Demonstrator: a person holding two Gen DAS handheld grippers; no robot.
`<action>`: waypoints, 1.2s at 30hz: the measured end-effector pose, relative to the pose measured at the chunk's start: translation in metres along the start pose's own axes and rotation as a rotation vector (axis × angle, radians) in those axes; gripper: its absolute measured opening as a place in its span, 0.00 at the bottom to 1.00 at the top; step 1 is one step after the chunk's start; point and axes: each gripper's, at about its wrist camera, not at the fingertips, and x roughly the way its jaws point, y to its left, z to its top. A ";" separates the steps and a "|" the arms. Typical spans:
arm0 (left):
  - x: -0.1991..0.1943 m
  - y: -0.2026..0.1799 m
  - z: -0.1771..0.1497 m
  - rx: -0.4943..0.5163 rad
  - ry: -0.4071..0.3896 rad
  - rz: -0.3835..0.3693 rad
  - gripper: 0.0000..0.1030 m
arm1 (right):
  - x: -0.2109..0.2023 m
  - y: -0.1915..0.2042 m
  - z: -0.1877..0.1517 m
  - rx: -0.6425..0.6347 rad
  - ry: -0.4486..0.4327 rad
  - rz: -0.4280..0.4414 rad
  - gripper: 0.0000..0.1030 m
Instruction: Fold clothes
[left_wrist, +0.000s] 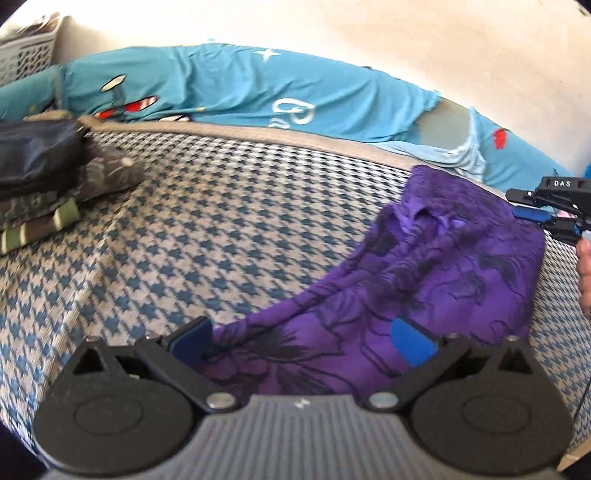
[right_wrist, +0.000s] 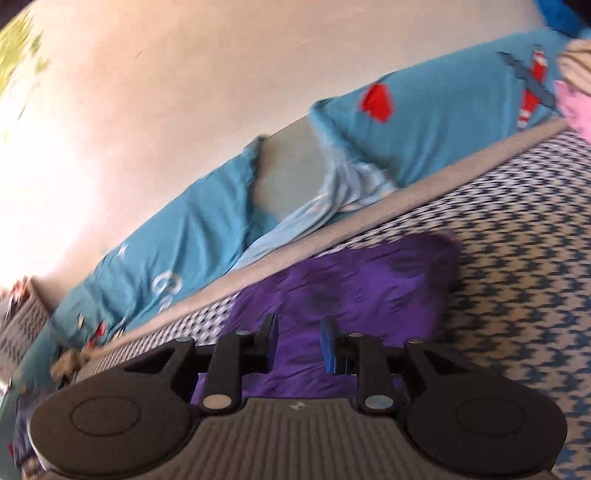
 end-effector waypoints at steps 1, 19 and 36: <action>0.002 0.002 0.000 -0.008 0.003 0.003 1.00 | 0.004 0.008 -0.002 -0.024 0.014 0.010 0.26; 0.016 0.018 -0.003 -0.076 0.022 -0.006 1.00 | 0.058 0.116 -0.054 -0.483 0.140 0.043 0.56; 0.024 0.034 -0.003 -0.139 0.038 0.005 1.00 | 0.102 0.143 -0.091 -0.790 0.111 -0.192 0.34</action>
